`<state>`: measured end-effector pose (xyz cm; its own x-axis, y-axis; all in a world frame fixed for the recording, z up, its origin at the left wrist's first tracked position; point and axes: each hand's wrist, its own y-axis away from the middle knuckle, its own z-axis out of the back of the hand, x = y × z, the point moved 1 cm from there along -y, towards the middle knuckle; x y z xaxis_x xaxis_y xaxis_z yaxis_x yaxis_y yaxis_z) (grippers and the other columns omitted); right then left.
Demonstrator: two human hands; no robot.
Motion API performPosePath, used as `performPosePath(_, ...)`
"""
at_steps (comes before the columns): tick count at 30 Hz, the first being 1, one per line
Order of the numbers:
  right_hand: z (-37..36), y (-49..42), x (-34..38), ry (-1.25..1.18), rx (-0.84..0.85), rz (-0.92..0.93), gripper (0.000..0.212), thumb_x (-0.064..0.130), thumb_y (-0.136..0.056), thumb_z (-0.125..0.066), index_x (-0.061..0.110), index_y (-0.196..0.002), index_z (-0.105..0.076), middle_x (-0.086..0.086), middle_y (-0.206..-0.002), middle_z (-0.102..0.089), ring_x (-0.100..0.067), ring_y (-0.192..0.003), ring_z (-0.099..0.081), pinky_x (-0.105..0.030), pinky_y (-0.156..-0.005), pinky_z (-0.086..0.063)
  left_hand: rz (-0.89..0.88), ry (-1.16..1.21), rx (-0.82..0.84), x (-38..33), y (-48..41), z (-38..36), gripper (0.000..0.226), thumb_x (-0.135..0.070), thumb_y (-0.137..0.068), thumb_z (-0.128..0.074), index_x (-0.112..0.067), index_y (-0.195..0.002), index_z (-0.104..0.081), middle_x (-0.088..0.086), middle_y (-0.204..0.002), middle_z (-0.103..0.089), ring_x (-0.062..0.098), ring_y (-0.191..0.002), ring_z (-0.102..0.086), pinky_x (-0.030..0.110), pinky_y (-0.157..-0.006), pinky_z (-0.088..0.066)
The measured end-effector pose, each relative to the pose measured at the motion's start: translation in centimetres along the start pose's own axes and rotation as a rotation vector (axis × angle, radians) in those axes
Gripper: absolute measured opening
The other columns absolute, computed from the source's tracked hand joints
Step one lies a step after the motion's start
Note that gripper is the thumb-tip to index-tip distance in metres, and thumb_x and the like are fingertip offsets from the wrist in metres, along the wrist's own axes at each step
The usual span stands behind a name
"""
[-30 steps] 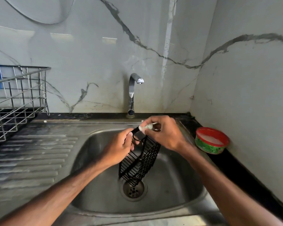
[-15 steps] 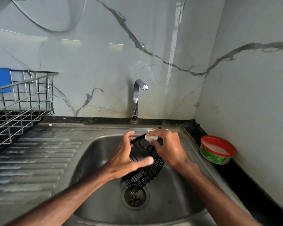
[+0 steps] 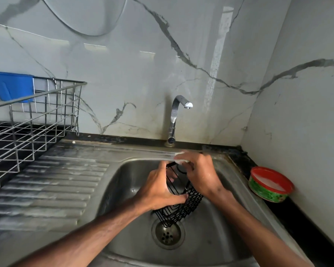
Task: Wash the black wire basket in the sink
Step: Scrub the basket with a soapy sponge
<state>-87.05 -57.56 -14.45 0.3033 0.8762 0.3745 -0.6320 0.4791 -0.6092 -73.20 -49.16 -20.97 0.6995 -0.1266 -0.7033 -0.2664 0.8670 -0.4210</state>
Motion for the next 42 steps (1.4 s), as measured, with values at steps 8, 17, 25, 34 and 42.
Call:
performPosePath(8, 0.1, 0.0, -0.7, -0.033, 0.06, 0.121, 0.042, -0.016, -0.083, -0.057, 0.014, -0.102, -0.078, -0.004, -0.105, -0.076, -0.018, -0.097, -0.072, -0.018, -0.087, -0.054, 0.035, -0.048, 0.018, 0.0, 0.0, 0.4, 0.091, -0.054, -0.053, -0.087, -0.029, -0.13, -0.048, -0.018, -0.108, -0.065, -0.001, -0.098, -0.064, 0.023, -0.084, -0.058)
performPosePath(17, 0.6, 0.3, -2.2, 0.093, -0.032, 0.009, 0.051, -0.019, -0.078, -0.058, 0.015, -0.108, -0.079, -0.004, -0.115, -0.075, -0.018, -0.108, -0.071, -0.005, -0.097, -0.042, 0.048, -0.03, 0.013, 0.3, 0.1, 0.1, 0.095, -0.057, -0.054, -0.087, -0.028, -0.133, -0.042, -0.021, -0.107, -0.064, -0.003, -0.093, -0.065, 0.03, -0.082, -0.059)
performPosePath(25, -0.5, -0.2, -0.9, 0.046, 0.098, 0.175, 0.06, -0.021, -0.068, -0.053, 0.015, -0.11, -0.076, -0.001, -0.116, -0.073, -0.017, -0.106, -0.07, -0.021, -0.092, -0.054, 0.058, -0.011, 0.022, 1.0, -0.4, 0.6, 0.104, -0.057, -0.055, -0.086, -0.029, -0.142, -0.035, -0.016, -0.109, -0.064, 0.003, -0.098, -0.066, 0.03, -0.082, -0.061)
performPosePath(34, 1.1, 0.2, -4.9, 0.137, -0.13, -0.034, 0.05, -0.02, -0.083, -0.056, 0.016, -0.109, -0.078, 0.0, -0.113, -0.076, -0.016, -0.104, -0.071, -0.025, -0.094, -0.054, 0.069, -0.036, 0.041, 1.0, -0.3, 0.9, 0.109, -0.064, -0.056, -0.079, -0.036, -0.145, -0.024, -0.019, -0.115, -0.06, 0.003, -0.099, -0.063, 0.034, -0.087, -0.059)
performPosePath(42, -2.7, 1.0, 3.1, 0.112, 0.197, 0.245, 0.044, -0.016, -0.076, -0.06, 0.017, -0.104, -0.066, -0.001, -0.112, -0.066, -0.015, -0.087, -0.065, -0.028, -0.071, -0.054, 0.053, -0.019, 0.029, 1.3, -0.9, 0.8, 0.076, -0.034, -0.062, -0.09, -0.021, -0.127, -0.054, -0.018, -0.099, -0.067, 0.004, -0.099, -0.07, 0.023, -0.078, -0.06)
